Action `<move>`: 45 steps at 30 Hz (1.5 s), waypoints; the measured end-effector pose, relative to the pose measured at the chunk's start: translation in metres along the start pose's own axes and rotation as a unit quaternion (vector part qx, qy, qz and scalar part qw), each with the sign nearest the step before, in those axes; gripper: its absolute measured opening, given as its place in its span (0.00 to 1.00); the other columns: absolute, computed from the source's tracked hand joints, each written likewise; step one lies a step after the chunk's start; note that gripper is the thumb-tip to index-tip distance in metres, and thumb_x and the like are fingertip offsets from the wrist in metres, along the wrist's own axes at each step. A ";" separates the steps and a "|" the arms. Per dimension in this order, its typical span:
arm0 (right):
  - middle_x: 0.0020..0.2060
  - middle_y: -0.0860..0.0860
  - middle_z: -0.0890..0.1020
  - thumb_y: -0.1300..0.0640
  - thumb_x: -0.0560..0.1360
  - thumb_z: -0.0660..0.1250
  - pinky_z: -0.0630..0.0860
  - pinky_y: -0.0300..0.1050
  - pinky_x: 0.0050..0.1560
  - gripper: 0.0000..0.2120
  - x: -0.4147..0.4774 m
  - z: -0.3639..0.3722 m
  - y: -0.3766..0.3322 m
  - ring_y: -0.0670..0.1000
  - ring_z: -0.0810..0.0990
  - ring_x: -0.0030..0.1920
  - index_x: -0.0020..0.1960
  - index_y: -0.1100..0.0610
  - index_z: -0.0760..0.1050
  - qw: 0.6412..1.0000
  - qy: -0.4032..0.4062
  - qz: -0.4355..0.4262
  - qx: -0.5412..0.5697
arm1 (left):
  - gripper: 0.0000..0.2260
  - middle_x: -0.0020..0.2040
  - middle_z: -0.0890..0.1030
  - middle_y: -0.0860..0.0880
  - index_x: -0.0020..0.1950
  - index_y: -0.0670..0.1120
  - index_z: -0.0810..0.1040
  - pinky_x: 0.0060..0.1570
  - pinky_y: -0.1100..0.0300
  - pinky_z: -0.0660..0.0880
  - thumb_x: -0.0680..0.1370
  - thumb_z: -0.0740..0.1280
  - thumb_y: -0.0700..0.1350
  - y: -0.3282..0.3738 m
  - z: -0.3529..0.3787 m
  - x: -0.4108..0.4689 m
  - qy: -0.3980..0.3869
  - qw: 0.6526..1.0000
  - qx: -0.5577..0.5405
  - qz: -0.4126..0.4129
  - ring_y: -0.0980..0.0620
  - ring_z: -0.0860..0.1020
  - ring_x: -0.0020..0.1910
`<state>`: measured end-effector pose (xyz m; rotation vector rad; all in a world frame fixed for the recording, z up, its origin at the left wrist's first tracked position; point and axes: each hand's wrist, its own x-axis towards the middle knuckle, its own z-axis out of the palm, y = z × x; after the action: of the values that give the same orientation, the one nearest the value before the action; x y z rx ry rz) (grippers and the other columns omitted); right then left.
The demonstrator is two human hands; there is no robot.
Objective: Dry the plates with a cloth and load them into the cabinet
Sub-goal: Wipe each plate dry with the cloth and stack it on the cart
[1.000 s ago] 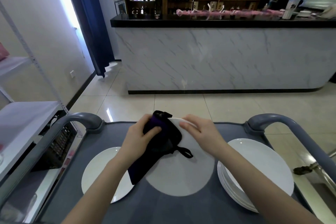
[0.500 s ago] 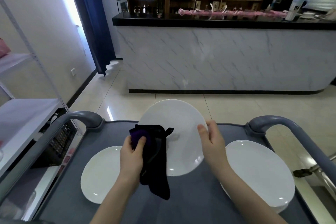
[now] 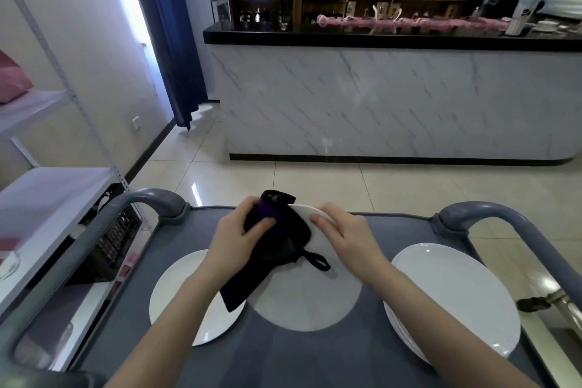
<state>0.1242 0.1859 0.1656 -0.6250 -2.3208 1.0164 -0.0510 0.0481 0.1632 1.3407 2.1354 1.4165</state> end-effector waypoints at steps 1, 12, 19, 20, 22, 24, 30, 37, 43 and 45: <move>0.29 0.45 0.74 0.47 0.82 0.61 0.68 0.39 0.34 0.12 -0.003 0.002 0.000 0.44 0.71 0.32 0.39 0.42 0.71 0.999 0.029 0.014 0.024 | 0.07 0.41 0.81 0.62 0.52 0.58 0.74 0.40 0.72 0.71 0.79 0.68 0.46 -0.001 0.001 0.000 0.023 1.000 -0.003 -0.011 0.63 0.78 0.44; 0.35 0.57 0.72 0.54 0.83 0.60 0.66 0.40 0.35 0.14 -0.022 0.022 0.000 0.47 0.66 0.34 0.41 0.59 0.69 0.933 0.281 0.140 0.174 | 0.04 0.48 0.82 0.51 0.50 0.54 0.76 0.46 0.58 0.74 0.81 0.64 0.46 -0.011 0.049 -0.033 0.217 0.908 -0.276 -0.227 0.51 0.80 0.50; 0.28 0.42 0.71 0.47 0.81 0.61 0.65 0.36 0.35 0.13 -0.007 -0.017 0.008 0.42 0.68 0.31 0.38 0.37 0.69 0.999 0.027 0.045 0.010 | 0.08 0.44 0.81 0.59 0.53 0.55 0.75 0.42 0.73 0.70 0.78 0.69 0.42 -0.003 0.013 -0.007 0.035 0.998 -0.037 -0.026 0.65 0.78 0.45; 0.30 0.41 0.74 0.46 0.81 0.62 0.66 0.35 0.37 0.11 -0.004 -0.017 0.006 0.41 0.72 0.34 0.40 0.36 0.71 0.999 -0.021 0.036 -0.016 | 0.10 0.43 0.81 0.61 0.53 0.57 0.74 0.41 0.75 0.69 0.78 0.69 0.43 0.001 0.012 -0.004 -0.006 1.000 -0.009 -0.003 0.66 0.77 0.44; 0.38 0.37 0.81 0.47 0.81 0.62 0.70 0.34 0.43 0.06 -0.002 -0.013 0.004 0.38 0.78 0.43 0.49 0.38 0.77 0.997 -0.073 0.022 -0.028 | 0.13 0.41 0.80 0.63 0.52 0.62 0.72 0.41 0.76 0.69 0.77 0.70 0.45 0.009 0.014 0.000 -0.072 0.997 0.032 0.028 0.67 0.77 0.44; 0.41 0.39 0.83 0.47 0.81 0.63 0.70 0.33 0.45 0.06 -0.004 -0.012 0.004 0.40 0.79 0.45 0.52 0.42 0.79 0.998 -0.057 0.011 -0.021 | 0.13 0.42 0.81 0.65 0.51 0.64 0.71 0.41 0.75 0.69 0.78 0.69 0.46 0.012 0.016 0.001 -0.085 0.995 0.034 0.030 0.67 0.77 0.45; 0.28 0.45 0.68 0.53 0.82 0.63 0.63 0.37 0.32 0.15 -0.021 -0.012 0.004 0.45 0.65 0.31 0.36 0.50 0.69 0.975 0.186 0.070 0.101 | 0.05 0.44 0.83 0.58 0.52 0.57 0.76 0.47 0.63 0.75 0.80 0.66 0.46 -0.008 0.022 -0.014 0.071 0.982 -0.131 -0.115 0.61 0.80 0.45; 0.29 0.43 0.70 0.50 0.83 0.59 0.67 0.39 0.34 0.15 -0.029 0.000 0.012 0.45 0.67 0.31 0.38 0.49 0.66 0.960 0.223 0.127 0.112 | 0.07 0.47 0.85 0.53 0.55 0.51 0.78 0.47 0.58 0.78 0.78 0.69 0.41 -0.021 0.039 -0.033 0.119 0.941 -0.243 -0.203 0.53 0.83 0.49; 0.40 0.45 0.81 0.43 0.81 0.60 0.83 0.58 0.47 0.12 -0.019 -0.018 0.018 0.51 0.85 0.39 0.47 0.48 0.77 0.944 0.120 0.290 0.100 | 0.11 0.44 0.79 0.66 0.53 0.58 0.71 0.41 0.74 0.69 0.78 0.68 0.42 -0.011 0.034 -0.036 0.244 0.967 -0.056 -0.052 0.66 0.76 0.45; 0.45 0.52 0.83 0.38 0.79 0.59 0.84 0.57 0.44 0.20 -0.016 -0.016 0.010 0.56 0.87 0.41 0.51 0.54 0.77 0.900 0.086 0.378 0.201 | 0.13 0.43 0.78 0.66 0.56 0.58 0.71 0.42 0.77 0.67 0.79 0.67 0.41 -0.011 0.033 -0.040 0.265 0.964 -0.010 -0.011 0.68 0.75 0.46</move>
<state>0.1483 0.1909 0.1632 -1.4189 -1.6270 1.6375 -0.0140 0.0347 0.1273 1.0002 2.4245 1.9544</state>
